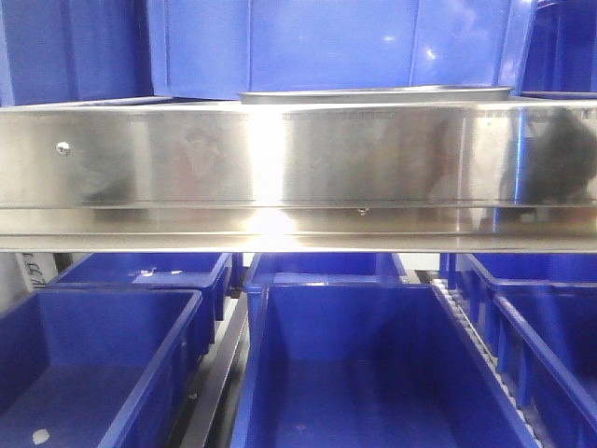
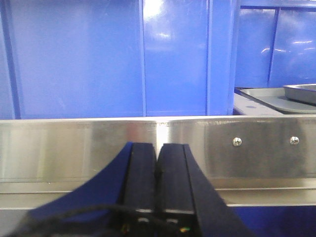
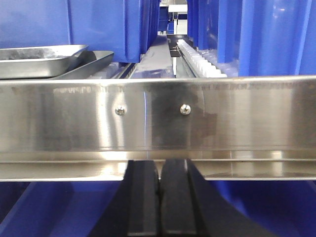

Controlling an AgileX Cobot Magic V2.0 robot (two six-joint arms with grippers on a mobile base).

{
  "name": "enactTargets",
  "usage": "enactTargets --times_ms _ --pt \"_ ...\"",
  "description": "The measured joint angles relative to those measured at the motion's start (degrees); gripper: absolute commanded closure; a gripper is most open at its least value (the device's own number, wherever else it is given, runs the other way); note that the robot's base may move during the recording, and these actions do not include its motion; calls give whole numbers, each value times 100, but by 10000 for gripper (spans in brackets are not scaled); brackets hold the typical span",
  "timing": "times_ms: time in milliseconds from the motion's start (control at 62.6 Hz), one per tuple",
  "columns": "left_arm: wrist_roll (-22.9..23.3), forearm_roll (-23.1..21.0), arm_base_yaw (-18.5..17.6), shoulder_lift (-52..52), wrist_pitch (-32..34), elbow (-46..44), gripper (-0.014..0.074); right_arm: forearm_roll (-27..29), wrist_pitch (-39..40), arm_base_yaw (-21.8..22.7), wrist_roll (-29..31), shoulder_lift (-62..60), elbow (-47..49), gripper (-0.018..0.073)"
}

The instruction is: Stack silver trays without gaps

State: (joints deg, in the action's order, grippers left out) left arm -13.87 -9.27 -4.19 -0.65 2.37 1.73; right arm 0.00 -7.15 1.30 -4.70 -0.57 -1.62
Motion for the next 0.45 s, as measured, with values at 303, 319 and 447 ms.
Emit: enactTargets --times_ms 303,319,447 --pt "0 0 0 0 0 0 644 0 0 0 0 0 0 503" --pt "0 0 0 0 0 0 644 0 0 0 0 0 0 503" --pt "0 0 0 0 0 0 644 0 0 0 0 0 0 503"
